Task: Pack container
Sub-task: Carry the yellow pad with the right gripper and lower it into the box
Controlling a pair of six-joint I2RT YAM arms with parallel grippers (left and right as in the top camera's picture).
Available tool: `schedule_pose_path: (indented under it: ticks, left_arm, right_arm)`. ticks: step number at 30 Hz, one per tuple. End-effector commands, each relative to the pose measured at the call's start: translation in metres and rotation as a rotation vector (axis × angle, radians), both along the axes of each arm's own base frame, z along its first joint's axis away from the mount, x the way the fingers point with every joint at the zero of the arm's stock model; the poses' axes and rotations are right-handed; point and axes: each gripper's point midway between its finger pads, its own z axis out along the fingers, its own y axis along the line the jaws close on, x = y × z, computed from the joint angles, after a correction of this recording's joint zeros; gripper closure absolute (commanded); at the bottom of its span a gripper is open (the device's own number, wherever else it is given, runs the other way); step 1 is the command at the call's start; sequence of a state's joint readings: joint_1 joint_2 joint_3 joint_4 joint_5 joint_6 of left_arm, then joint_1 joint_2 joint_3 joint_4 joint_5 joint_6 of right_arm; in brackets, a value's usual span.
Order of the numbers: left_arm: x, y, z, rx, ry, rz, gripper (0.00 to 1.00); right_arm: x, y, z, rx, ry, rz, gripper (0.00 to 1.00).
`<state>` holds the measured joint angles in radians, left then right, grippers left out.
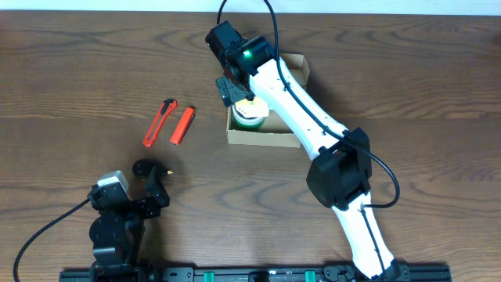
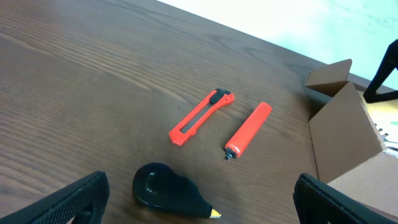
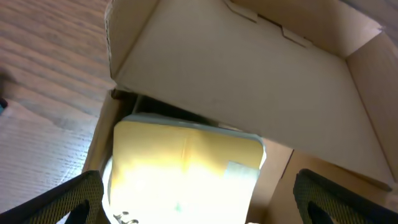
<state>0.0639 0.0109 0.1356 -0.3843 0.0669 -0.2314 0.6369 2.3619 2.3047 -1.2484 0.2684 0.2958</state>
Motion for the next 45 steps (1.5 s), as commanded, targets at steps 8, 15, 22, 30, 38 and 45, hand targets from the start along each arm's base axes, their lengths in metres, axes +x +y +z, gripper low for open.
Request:
schedule_pose_path:
  ticks: [8,15,22,30,38,45]
  left_arm:
    - [0.000,0.003,-0.009,0.018,0.016,0.013,0.05]
    - [0.000,0.003,-0.009,0.018,0.016,0.013,0.05]
    - [0.000,0.003,-0.009,0.018,0.016,0.013,0.05]
    - [0.000,0.003,-0.009,0.018,0.016,0.013,0.05]
    - [0.000,0.003,-0.009,0.018,0.016,0.013,0.05]
    - [0.000,0.003,-0.009,0.018,0.016,0.013,0.05]
  right_arm:
    - [0.012,-0.016,0.054,0.119,-0.071,-0.042,0.99]
    - [0.010,-0.043,0.018,0.066,0.018,-0.101,0.99]
    - [-0.006,-0.060,-0.027,0.007,0.113,-0.125,0.99]
    - [-0.015,-0.048,-0.042,0.043,0.150,-0.102,0.99]
    - [-0.019,-0.041,-0.043,0.060,0.165,-0.087,0.99]
    - [-0.014,-0.060,-0.018,0.014,0.129,-0.091,0.99]
